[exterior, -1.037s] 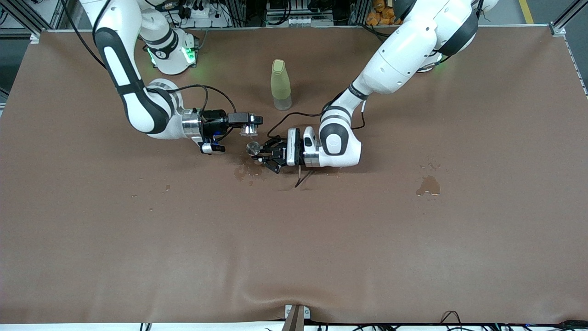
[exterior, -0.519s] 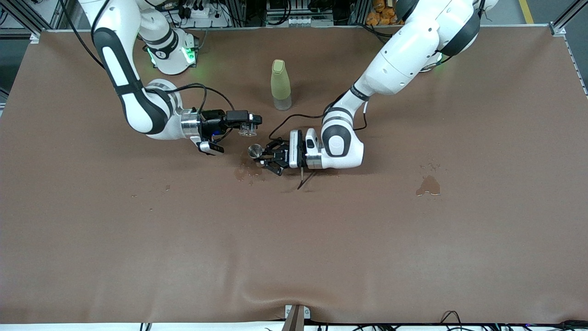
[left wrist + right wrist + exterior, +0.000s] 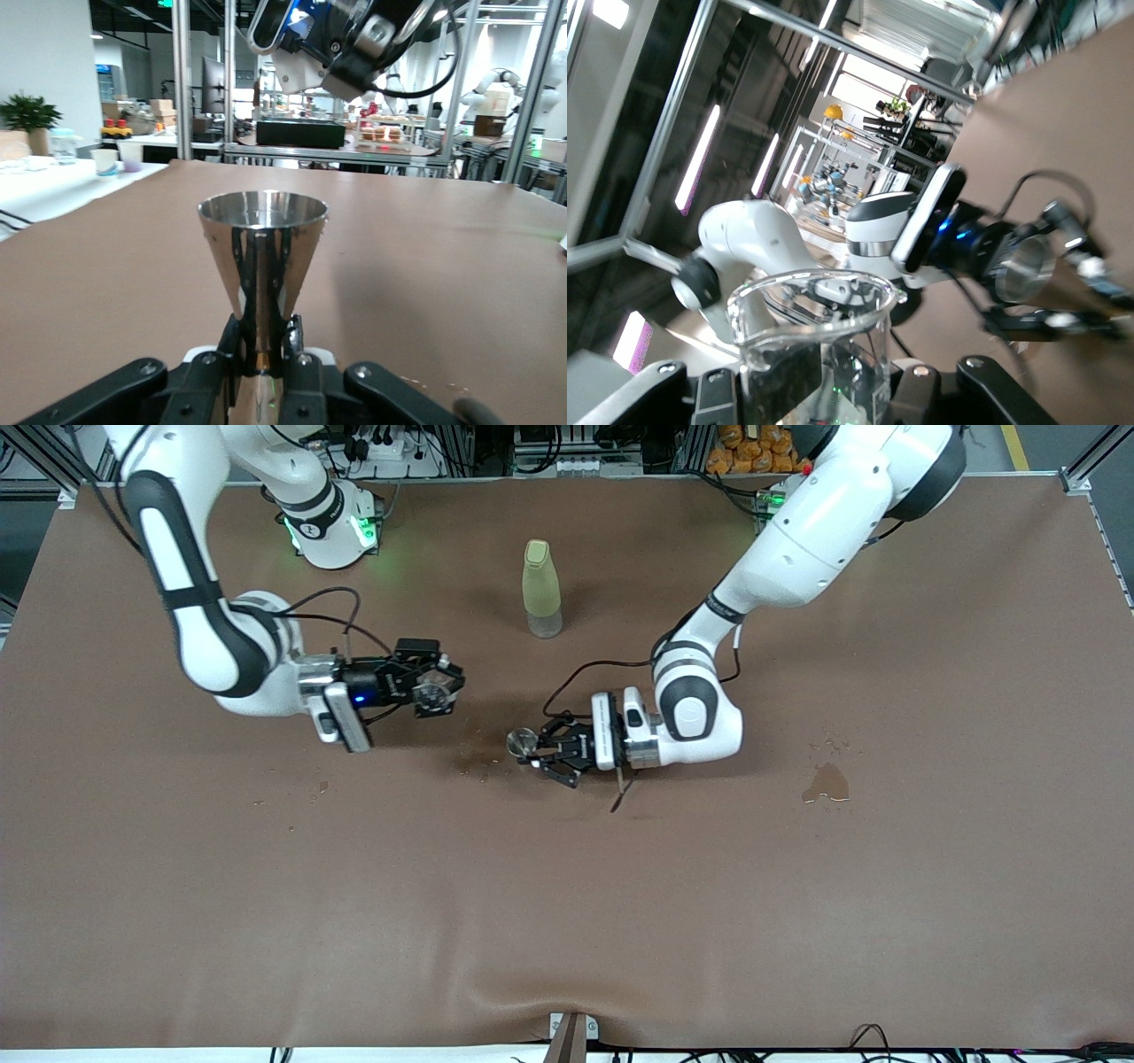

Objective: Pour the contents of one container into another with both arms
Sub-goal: 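Carry the jigger and beaker back apart to their original spots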

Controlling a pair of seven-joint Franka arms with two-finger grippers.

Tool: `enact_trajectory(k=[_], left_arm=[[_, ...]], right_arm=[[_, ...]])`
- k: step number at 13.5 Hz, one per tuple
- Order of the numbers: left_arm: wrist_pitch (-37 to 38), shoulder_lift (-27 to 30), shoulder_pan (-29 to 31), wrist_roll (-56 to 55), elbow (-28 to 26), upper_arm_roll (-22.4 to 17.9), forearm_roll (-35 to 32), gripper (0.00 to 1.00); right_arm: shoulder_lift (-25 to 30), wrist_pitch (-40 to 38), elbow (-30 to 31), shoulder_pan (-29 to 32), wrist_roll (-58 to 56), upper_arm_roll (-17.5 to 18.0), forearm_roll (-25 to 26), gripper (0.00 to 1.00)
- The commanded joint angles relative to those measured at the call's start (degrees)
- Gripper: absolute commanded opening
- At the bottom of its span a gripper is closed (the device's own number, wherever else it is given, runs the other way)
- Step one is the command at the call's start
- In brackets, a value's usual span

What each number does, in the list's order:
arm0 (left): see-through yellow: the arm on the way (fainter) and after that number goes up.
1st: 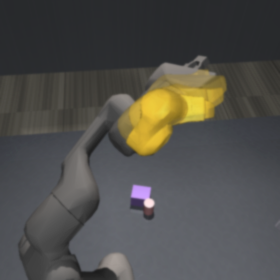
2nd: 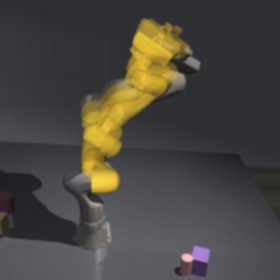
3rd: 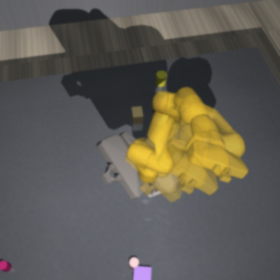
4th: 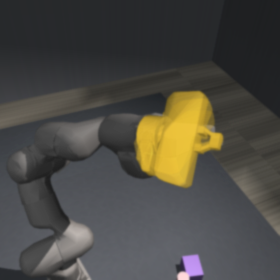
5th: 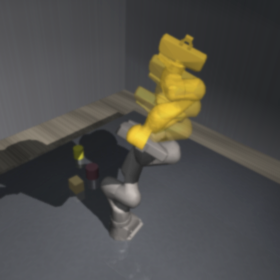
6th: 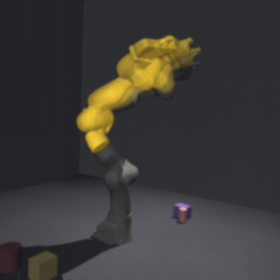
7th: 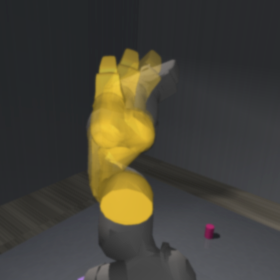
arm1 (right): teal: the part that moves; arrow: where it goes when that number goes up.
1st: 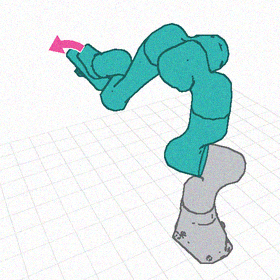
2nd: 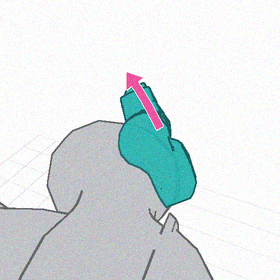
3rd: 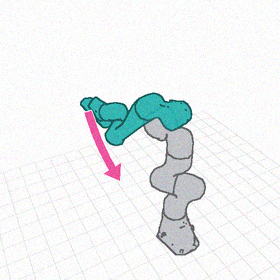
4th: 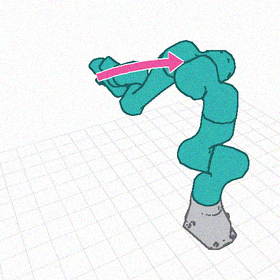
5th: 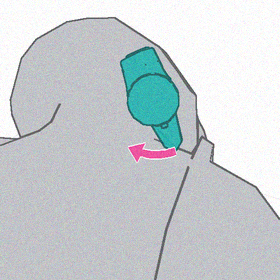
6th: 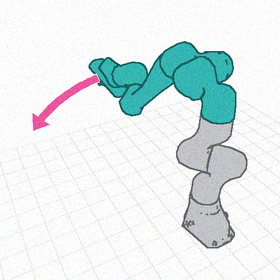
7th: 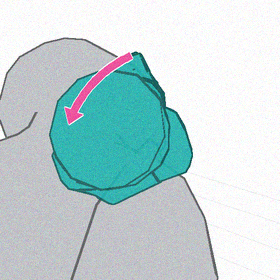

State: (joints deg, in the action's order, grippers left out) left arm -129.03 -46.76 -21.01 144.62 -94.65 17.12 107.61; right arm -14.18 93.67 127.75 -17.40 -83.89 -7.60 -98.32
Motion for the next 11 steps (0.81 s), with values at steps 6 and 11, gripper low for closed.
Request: enact_trajectory(k=[6, 11], left_arm=[[12.02, 15.11, 17.55, 0.49, -14.68, 0.55, -14.07, 0.00], [27.85, 16.16, 34.42, -0.56, -15.39, 0.55, -30.94, 0.00]], right_arm=[[-0.23, -4.19, -7.24, 13.33, -32.53, 0.57, 14.09, 0.00], [-6.54, -10.16, -11.81, 23.27, -48.54, 0.65, 22.63, 0.00]])
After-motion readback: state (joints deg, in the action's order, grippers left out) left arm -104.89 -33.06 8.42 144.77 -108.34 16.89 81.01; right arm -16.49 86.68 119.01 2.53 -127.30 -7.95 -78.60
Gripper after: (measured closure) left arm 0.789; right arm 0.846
